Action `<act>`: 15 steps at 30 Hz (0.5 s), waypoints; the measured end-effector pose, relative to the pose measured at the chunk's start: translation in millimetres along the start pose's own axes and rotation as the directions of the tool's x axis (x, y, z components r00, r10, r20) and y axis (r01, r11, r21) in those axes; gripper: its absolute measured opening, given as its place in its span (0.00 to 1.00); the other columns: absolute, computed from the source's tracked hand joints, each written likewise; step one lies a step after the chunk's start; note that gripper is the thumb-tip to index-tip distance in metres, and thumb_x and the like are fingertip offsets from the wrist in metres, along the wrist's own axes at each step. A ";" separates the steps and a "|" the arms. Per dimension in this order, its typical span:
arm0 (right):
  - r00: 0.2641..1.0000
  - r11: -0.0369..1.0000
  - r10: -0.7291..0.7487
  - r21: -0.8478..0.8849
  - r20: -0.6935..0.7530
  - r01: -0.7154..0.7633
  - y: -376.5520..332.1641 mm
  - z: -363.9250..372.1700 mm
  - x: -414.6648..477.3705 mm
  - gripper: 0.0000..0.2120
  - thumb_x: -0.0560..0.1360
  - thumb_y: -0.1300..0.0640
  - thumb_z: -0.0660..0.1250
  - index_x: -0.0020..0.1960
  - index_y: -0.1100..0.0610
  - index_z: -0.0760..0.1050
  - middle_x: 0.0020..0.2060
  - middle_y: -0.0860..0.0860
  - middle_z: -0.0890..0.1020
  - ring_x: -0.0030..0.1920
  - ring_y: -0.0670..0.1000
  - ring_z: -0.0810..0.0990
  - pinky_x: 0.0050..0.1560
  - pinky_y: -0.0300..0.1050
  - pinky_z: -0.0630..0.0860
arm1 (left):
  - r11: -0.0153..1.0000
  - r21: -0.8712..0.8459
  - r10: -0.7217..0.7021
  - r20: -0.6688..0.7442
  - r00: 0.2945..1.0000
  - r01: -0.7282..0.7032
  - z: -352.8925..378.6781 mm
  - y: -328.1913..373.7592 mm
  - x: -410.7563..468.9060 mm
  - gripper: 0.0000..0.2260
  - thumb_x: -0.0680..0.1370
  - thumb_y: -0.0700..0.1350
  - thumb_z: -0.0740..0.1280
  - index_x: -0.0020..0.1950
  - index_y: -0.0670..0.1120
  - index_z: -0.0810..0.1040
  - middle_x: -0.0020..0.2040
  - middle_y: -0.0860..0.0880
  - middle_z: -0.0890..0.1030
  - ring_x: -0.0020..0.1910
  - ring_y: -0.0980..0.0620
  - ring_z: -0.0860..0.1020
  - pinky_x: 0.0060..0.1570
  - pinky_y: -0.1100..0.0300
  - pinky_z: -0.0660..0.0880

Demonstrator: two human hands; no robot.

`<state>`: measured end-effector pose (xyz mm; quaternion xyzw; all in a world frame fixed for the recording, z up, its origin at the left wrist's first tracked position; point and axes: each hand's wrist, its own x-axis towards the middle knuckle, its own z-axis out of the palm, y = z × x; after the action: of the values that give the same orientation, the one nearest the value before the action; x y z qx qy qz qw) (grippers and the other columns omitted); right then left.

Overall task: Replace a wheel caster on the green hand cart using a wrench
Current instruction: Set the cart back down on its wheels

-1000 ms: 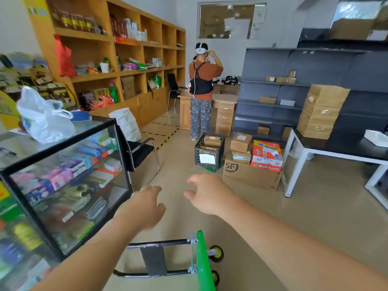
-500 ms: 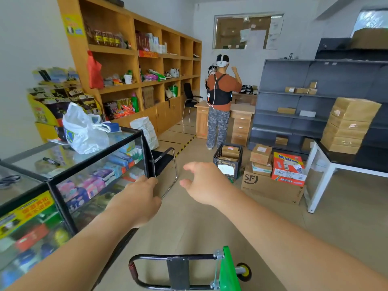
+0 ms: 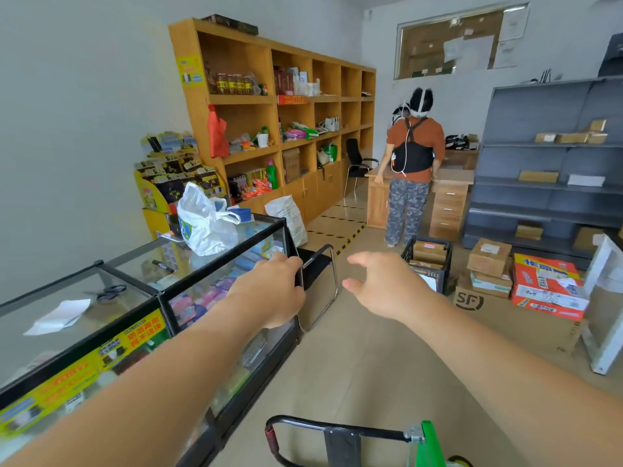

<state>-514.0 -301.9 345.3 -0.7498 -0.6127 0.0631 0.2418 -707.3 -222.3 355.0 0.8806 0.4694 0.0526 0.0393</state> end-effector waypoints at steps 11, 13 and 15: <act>0.992 0.989 0.095 -0.102 -0.081 -0.103 74.5 7.1 126.6 0.29 0.79 0.45 0.67 0.77 0.50 0.66 0.72 0.52 0.73 0.72 0.55 0.71 0.69 0.55 0.71 | 0.988 0.078 0.130 0.027 0.991 -0.132 22.3 -9.2 169.9 0.21 0.82 0.49 0.60 0.76 0.50 0.67 0.71 0.48 0.70 0.70 0.43 0.70 0.64 0.41 0.74; 0.990 0.983 0.124 -0.128 -0.067 -0.132 78.2 13.4 144.7 0.29 0.79 0.45 0.67 0.77 0.50 0.65 0.71 0.53 0.74 0.71 0.56 0.72 0.68 0.56 0.72 | 0.983 0.085 0.159 0.037 0.987 -0.162 29.1 -15.2 190.2 0.21 0.82 0.49 0.60 0.75 0.50 0.67 0.70 0.48 0.70 0.70 0.43 0.70 0.62 0.40 0.75; 0.987 0.976 0.147 -0.152 -0.057 -0.154 81.1 20.6 160.7 0.29 0.79 0.45 0.67 0.77 0.51 0.66 0.71 0.54 0.74 0.71 0.56 0.72 0.68 0.55 0.73 | 0.977 0.087 0.190 0.045 0.981 -0.194 34.1 -21.2 211.3 0.21 0.82 0.49 0.60 0.75 0.50 0.67 0.69 0.48 0.70 0.69 0.43 0.70 0.60 0.40 0.76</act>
<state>-411.2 -154.2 324.0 -0.8119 -0.5515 0.0160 0.1909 -603.2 -35.6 330.4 0.9234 0.3833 0.0185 0.0026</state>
